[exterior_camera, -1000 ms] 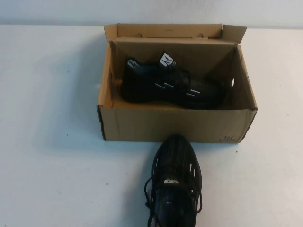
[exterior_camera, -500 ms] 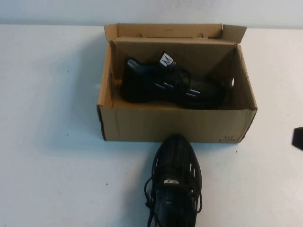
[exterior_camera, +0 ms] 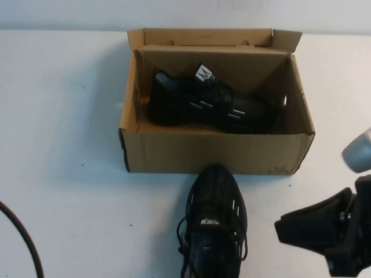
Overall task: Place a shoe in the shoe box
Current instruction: Pick up the shoe from the table
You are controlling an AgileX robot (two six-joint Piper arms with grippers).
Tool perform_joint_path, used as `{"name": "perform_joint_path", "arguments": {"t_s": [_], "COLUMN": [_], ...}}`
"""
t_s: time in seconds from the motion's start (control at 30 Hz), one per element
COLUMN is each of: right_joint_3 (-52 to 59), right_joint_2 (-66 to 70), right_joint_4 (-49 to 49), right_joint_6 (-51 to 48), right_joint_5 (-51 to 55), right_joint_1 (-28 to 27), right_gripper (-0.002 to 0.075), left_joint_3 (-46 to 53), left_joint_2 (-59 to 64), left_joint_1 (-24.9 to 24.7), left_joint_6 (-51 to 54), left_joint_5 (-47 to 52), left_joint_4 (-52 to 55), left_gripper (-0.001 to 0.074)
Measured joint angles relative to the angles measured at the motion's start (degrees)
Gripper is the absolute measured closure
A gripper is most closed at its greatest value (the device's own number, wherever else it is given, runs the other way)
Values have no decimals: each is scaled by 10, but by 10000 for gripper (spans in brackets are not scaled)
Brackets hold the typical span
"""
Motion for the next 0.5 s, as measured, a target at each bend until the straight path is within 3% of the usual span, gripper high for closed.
{"name": "perform_joint_path", "arguments": {"t_s": [0.33,0.5], "right_joint_3": [-85,-138], "right_joint_2": [100,181], "right_joint_4": [-243,-339], "right_joint_6": [251,394], "right_joint_5": [-9,-9], "right_joint_1": [218,288], "right_gripper": [656,636], "left_joint_3": [0,0], "left_joint_2": [4,4], "left_joint_1": [0,0], "left_joint_6": [0,0], "left_joint_5": [-4,-3], "left_joint_4": [0,-1], "left_gripper": [736,736]}}
